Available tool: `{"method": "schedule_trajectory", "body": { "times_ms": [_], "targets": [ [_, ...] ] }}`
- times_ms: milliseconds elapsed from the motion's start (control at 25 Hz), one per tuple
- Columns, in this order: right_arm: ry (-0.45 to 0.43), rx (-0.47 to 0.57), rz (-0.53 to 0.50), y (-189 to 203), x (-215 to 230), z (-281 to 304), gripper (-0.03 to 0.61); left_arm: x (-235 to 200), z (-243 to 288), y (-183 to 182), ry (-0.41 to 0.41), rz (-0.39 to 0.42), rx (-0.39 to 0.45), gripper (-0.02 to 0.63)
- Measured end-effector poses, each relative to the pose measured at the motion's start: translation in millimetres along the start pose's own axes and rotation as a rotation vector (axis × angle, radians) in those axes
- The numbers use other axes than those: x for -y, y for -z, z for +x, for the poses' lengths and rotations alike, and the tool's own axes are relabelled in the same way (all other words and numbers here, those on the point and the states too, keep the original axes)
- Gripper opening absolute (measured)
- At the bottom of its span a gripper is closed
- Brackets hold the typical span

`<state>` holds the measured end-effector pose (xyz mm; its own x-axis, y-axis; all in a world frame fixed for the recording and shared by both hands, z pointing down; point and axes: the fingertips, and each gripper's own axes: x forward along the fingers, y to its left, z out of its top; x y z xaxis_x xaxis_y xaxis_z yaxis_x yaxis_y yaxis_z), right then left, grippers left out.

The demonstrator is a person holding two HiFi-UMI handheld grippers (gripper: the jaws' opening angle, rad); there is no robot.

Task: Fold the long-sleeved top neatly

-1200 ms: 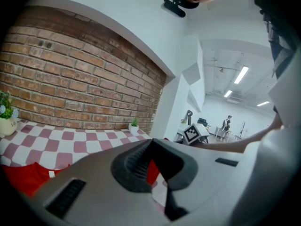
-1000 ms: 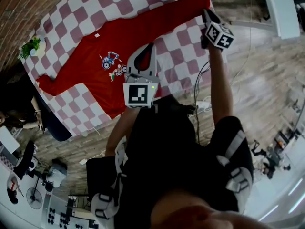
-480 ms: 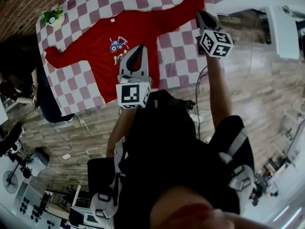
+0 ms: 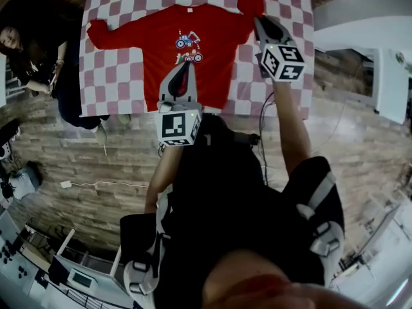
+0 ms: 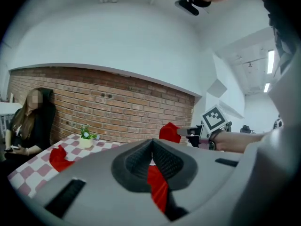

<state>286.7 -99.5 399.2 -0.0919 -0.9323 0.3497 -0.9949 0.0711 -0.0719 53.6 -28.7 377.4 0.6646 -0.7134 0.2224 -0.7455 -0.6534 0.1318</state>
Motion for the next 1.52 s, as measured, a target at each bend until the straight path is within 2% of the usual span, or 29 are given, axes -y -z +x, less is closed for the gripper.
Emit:
{"method": "schedule_trajectory", "body": {
  "times_ms": [240,400,600,840,1000,1160,1360,1520],
  "targets": [
    [-0.098,-0.019,-0.041,5,-75,30,0.043,-49,-38,0,-0.097,-0.037,0.031,0.008],
    [-0.149,-0.061,-0.071,22,-130,59,0.043,-90,-53,6,-0.133,-0.058,0.035,0.008],
    [-0.193,-0.121,-0.108,60,-198,102,0.043,-148,-65,18,-0.16,-0.079,0.022,0.008],
    [-0.199,-0.214,-0.152,121,-267,150,0.043,-221,-73,31,-0.177,-0.106,-0.006,0.008],
    [-0.197,-0.262,-0.192,163,-300,174,0.043,-261,-77,42,-0.182,-0.105,-0.033,0.008],
    [-0.201,-0.357,-0.202,204,-327,184,0.043,-291,-77,53,-0.179,-0.116,-0.058,0.008],
    [-0.209,-0.461,-0.227,242,-349,185,0.044,-314,-75,66,-0.173,-0.124,-0.084,0.008],
    [-0.223,-0.505,-0.237,260,-357,184,0.049,-322,-74,67,-0.175,-0.112,-0.088,0.008]
  ]
}}
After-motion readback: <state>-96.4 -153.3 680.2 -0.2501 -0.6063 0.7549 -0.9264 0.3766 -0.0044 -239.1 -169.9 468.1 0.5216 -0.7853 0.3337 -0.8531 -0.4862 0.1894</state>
